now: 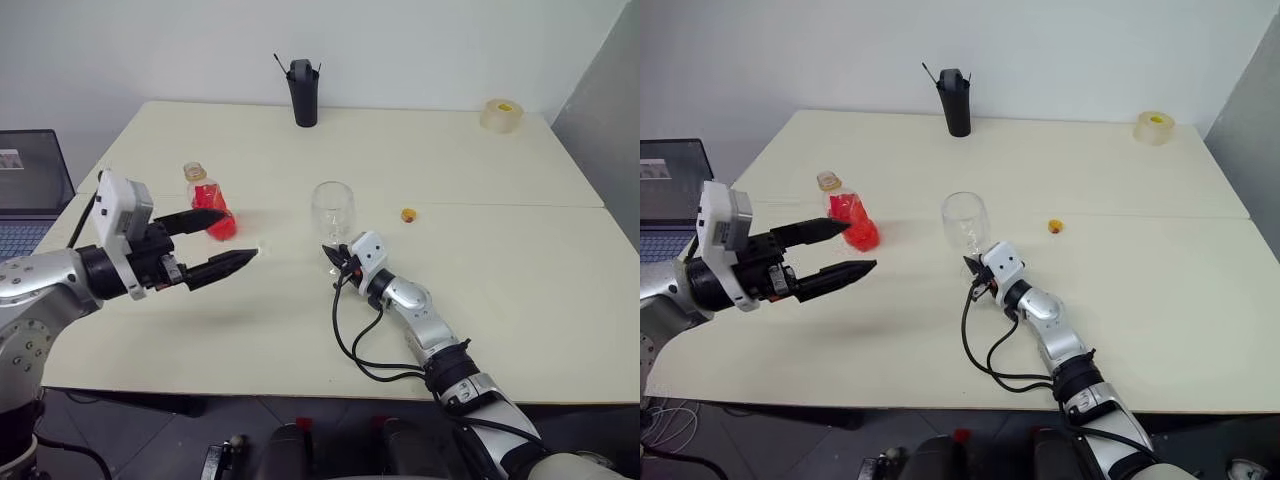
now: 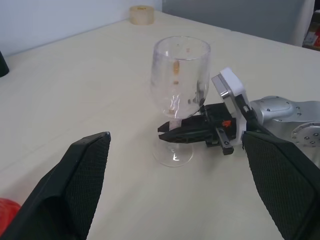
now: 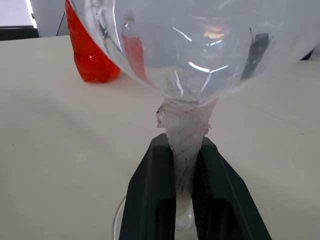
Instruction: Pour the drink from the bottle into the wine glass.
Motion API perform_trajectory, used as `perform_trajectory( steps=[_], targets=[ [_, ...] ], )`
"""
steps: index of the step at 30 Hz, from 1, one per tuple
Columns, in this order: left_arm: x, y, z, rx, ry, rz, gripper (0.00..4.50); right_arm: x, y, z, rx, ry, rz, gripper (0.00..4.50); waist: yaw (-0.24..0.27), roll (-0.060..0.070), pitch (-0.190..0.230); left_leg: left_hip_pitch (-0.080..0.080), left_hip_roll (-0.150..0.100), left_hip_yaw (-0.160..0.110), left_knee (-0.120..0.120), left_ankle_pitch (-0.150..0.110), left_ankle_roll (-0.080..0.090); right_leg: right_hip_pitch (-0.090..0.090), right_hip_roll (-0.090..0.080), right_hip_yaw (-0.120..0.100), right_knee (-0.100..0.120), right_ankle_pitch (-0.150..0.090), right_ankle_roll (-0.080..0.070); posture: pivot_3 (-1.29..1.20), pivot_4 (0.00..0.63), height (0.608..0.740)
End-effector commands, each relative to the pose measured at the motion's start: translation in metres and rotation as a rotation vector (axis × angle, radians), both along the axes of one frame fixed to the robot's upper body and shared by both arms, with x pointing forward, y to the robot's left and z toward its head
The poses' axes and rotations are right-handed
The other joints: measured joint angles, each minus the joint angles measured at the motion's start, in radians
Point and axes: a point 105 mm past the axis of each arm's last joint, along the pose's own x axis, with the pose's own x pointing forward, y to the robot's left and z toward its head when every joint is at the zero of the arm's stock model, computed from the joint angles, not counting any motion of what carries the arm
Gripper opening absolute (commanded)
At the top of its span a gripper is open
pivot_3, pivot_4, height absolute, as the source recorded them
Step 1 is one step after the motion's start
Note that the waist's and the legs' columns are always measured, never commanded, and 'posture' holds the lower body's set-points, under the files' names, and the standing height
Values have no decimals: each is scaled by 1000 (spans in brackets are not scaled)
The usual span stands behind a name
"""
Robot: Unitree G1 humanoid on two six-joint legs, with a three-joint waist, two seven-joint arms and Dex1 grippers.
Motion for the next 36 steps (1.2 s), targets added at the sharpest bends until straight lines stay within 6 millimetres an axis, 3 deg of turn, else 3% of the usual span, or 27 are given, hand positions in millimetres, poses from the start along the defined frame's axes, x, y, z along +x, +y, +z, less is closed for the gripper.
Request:
perform_trajectory(
  steps=[1, 11, 17, 23, 29, 36],
  targets=[
    [0, 1, 12, 24, -56, -10, 4500, -5, -21, -48, -126, 128, -60, 138, 0, -1, 0, 0, 0, 0, 0, 0, 0, 0, 0, 0, 0, 0, 0, 0, 150, 740],
    [2, -1, 12, 26, -64, -13, 4500, -4, -17, -51, -146, 154, -47, 138, 0, -2, -1, 7, 0, 2, -6, 0, 0, 3, 0, 2, 0, 0, -1, 0, 150, 740],
    [5, -1, 10, 27, -65, -5, 4500, -4, -17, -52, -154, 158, -45, 2179, -1, -4, -2, 8, 0, 3, -7, 0, 0, 3, 0, 2, -1, -1, -1, 0, 150, 740],
    [7, 0, 10, 27, -65, 0, 4500, -3, -15, -37, -146, 104, -35, 4361, -1, -4, -2, 7, 0, 2, -7, 0, 0, 3, 0, 2, -1, -1, -2, 0, 150, 740],
    [11, 8, 9, 27, -68, 37, 4500, -13, -18, -21, -198, 54, 26, 4475, 0, -4, -1, 7, 0, 2, -8, 0, 0, 2, 0, 1, -1, -1, -2, 0, 150, 740],
    [16, 30, 3, -36, -74, 166, 4500, -30, -58, 6, -254, 93, -42, 4475, 1, -3, 0, 5, 1, 2, -8, 0, 0, 0, -1, 2, -1, -2, -2, 0, 150, 740]
  ],
)
